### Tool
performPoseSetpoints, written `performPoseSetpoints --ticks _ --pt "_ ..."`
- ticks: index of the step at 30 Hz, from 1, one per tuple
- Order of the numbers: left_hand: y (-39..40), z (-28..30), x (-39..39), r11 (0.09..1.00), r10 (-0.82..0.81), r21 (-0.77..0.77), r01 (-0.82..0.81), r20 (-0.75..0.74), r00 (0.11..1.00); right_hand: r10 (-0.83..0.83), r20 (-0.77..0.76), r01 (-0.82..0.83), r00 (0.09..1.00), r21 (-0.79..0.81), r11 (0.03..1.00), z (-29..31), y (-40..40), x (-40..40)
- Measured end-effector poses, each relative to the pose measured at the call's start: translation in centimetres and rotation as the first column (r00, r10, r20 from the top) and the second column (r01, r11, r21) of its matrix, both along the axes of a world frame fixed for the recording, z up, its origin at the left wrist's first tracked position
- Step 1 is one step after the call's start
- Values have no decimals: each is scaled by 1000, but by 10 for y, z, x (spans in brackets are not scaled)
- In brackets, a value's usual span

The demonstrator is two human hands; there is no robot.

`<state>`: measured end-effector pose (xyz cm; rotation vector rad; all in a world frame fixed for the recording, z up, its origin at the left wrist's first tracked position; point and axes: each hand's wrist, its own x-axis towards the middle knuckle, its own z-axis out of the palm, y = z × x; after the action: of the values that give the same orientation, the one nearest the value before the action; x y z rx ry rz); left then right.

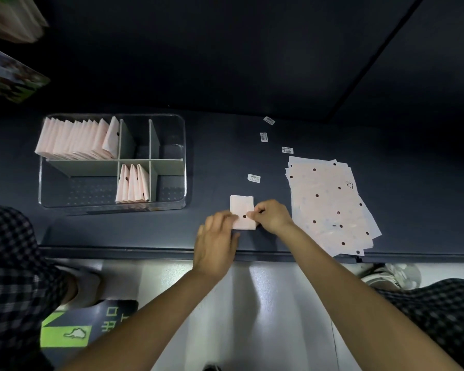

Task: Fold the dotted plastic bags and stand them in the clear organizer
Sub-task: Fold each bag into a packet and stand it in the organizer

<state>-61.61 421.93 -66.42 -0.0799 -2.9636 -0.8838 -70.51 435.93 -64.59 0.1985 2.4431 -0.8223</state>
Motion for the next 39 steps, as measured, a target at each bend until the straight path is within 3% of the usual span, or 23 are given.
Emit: performPoseSetpoints --ticks 3,9,11,12,13,14,16,18,20,21,23,25,28,31,34,37,39 --pt "-2 -12 11 900 -295 -297 318 120 948 -24 26 24 999 -8 1000 -1 0 -3" --pt "-11 -17 10 785 -346 -431 444 290 892 -46 33 44 998 49 998 -1 -3 -1" --pt "-15 -14 8 761 -348 -456 461 313 884 -86 -149 107 985 140 984 1 -5 3" --pt "-16 -13 8 754 -348 -464 466 320 881 -130 -271 165 954 112 980 2 -7 6" --pt "-16 -13 7 748 -349 -469 469 323 880 -193 -325 203 926 -2 979 3 -9 8" --pt "-16 -12 7 743 -351 -475 471 324 879 -269 -281 221 921 -190 957 3 -12 8" --pt "-16 -12 7 736 -352 -483 475 325 877 -307 10 264 952 -538 800 3 -24 11" --pt "-15 -12 7 739 -350 -481 472 325 878 -253 200 321 947 -646 692 -1 -31 10" --pt "-15 -13 6 738 -349 -479 475 331 877 -298 215 363 930 -672 646 -3 -32 4" --pt "-15 -12 5 738 -348 -476 478 338 874 -321 191 363 928 -667 651 -4 -31 0" --pt "-15 -13 6 738 -348 -469 486 352 869 -286 4 241 958 -552 799 -5 -29 -9" --pt "-15 -15 6 749 -348 -452 485 354 868 -80 -225 6 971 -313 950 -5 -28 -16" --pt "-17 -14 5 801 -351 -380 463 328 877 239 -289 -229 927 68 971 -6 -22 -22" --pt "-19 -8 9 930 -277 -181 319 223 935 228 -223 -194 948 165 967 -5 -15 -19" --pt "-18 -2 15 997 -57 62 49 142 988 118 -184 -86 976 171 981 -6 -11 -5" --pt "-11 5 12 895 186 344 -283 290 939 -4 -192 32 981 141 990 -8 -7 21" --pt "-9 9 5 798 259 431 -420 385 886 -141 -216 154 966 42 987 -10 -6 38"
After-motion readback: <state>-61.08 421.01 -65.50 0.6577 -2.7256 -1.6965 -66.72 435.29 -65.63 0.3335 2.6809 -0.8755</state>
